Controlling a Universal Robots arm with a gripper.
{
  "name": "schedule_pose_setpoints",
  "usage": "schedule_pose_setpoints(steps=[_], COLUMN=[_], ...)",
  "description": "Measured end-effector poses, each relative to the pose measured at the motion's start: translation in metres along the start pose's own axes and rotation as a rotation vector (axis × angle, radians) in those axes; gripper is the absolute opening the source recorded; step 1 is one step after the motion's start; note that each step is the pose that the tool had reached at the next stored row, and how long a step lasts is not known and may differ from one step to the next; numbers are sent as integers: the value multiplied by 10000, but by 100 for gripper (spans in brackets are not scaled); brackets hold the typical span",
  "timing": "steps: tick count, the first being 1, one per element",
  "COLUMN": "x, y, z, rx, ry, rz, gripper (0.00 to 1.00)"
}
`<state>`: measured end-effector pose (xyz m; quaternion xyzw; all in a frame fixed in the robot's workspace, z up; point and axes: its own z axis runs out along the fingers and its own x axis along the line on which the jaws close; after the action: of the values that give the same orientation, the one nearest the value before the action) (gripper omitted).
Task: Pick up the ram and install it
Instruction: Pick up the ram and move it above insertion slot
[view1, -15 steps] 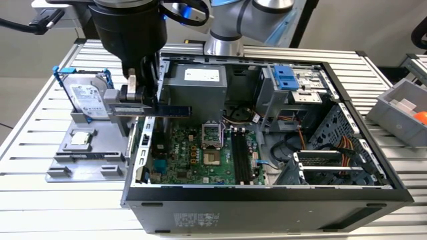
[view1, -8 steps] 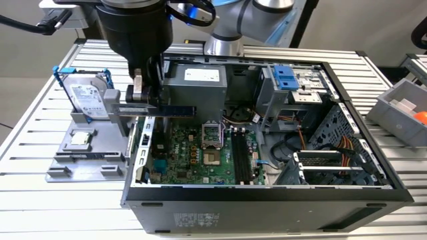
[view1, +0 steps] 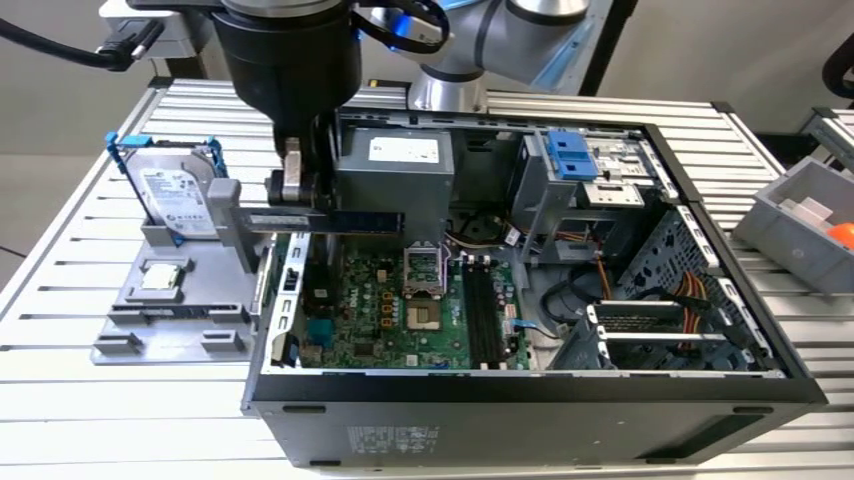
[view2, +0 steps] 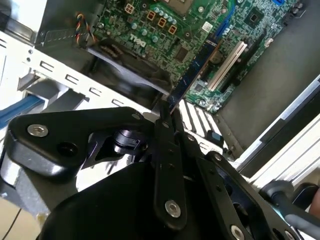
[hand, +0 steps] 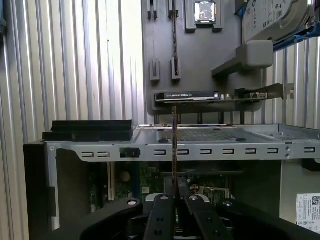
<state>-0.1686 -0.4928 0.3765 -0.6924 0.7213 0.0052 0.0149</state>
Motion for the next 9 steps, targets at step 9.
schedule_pose_setpoints(steps=[9], x=[-4], y=[-110], z=[2], rx=[0], ry=[0], rz=[-6], gripper=[0])
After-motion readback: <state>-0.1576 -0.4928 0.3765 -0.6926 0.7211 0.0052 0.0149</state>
